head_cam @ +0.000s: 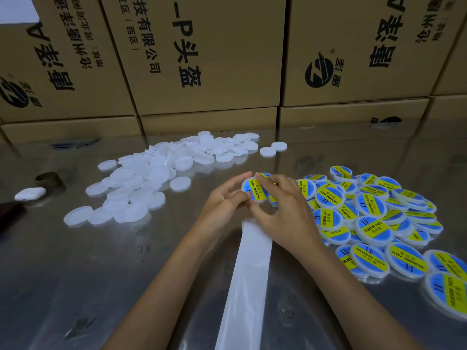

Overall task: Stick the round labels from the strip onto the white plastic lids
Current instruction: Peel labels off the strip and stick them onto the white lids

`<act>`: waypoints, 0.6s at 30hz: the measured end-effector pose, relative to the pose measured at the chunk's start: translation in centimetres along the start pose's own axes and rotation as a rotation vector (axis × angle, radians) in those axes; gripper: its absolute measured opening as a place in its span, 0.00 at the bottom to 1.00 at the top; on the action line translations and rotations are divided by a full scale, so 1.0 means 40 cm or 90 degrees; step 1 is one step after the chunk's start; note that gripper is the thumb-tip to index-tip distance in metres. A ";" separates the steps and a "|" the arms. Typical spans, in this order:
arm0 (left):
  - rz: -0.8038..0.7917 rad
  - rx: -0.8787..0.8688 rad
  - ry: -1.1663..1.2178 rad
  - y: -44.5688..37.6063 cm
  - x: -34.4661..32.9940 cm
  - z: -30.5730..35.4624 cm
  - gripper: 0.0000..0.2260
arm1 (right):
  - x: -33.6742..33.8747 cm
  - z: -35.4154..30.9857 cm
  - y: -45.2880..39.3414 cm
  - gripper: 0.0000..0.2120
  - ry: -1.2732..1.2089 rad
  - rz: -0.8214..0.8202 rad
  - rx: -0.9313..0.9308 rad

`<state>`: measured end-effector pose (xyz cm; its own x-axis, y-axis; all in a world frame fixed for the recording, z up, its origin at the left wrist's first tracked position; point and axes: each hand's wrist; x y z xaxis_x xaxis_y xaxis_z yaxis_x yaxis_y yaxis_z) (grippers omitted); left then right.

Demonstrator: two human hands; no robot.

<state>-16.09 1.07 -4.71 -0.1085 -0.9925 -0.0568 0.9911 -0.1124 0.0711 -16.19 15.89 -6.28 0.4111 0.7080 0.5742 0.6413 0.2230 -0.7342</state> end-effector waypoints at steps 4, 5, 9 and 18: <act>0.019 0.006 0.015 -0.003 0.012 -0.003 0.16 | 0.015 0.012 -0.007 0.19 0.008 0.023 -0.045; 0.046 0.004 -0.007 -0.006 0.017 -0.008 0.15 | 0.025 0.021 -0.010 0.18 0.032 0.034 -0.072; 0.181 0.010 -0.094 -0.034 0.046 -0.040 0.14 | 0.081 0.083 -0.010 0.17 0.172 0.061 -0.232; 0.335 -0.005 -0.240 -0.076 0.112 -0.070 0.15 | 0.094 0.110 -0.001 0.17 0.201 0.023 -0.268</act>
<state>-19.39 -2.90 -7.98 0.3734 -0.8639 0.3379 0.9197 0.3923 -0.0135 -17.55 21.50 -5.68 0.5713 0.4601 0.6796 0.8010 -0.1320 -0.5840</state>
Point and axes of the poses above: each hand's wrist, its own y-axis away from the middle knuckle, its own x-axis out of the back of the hand, z = x × y, and after that the axes turned 12 degrees about x, right-handed
